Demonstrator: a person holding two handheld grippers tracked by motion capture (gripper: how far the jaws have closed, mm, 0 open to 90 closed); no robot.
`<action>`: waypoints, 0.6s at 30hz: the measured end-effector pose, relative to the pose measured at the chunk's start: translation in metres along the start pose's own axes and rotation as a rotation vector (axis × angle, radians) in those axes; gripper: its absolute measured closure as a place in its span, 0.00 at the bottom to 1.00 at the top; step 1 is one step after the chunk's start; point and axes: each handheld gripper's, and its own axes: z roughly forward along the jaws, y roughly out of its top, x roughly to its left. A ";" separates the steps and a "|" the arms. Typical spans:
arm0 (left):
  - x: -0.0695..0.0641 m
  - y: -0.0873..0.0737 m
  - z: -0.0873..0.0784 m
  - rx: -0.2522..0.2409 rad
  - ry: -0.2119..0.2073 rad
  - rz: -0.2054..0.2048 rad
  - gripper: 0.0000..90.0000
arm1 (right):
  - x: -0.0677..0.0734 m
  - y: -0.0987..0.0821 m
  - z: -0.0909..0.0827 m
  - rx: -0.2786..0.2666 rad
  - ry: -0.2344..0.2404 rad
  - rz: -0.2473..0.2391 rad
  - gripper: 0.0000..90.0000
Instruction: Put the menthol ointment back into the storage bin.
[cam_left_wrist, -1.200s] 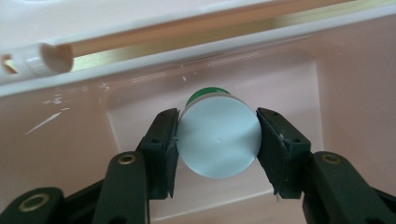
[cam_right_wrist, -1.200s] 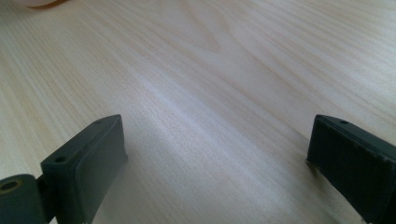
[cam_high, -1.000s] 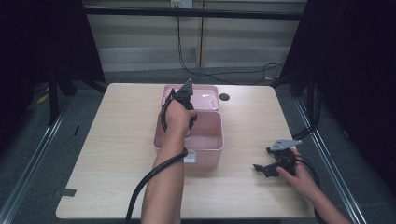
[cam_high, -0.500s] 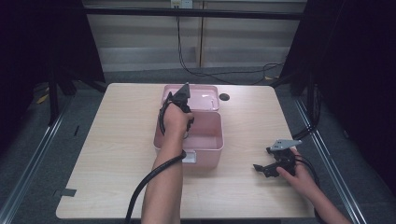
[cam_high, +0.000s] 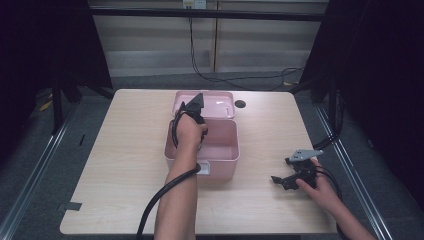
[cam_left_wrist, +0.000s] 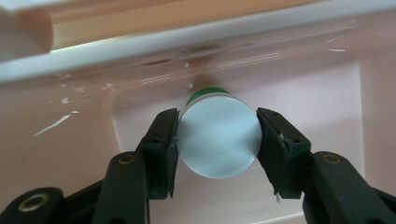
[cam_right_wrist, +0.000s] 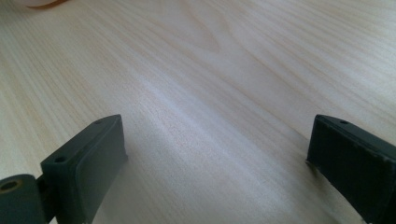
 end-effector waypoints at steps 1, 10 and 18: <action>-0.001 0.000 0.000 0.000 -0.002 -0.005 0.56 | 0.000 0.000 0.000 0.000 0.000 0.000 0.04; 0.002 -0.003 0.004 -0.015 0.000 0.001 0.56 | 0.000 0.000 0.000 0.000 0.000 0.000 0.04; 0.003 -0.004 0.008 -0.030 0.006 0.004 0.56 | 0.000 0.000 0.000 0.000 0.000 0.000 0.04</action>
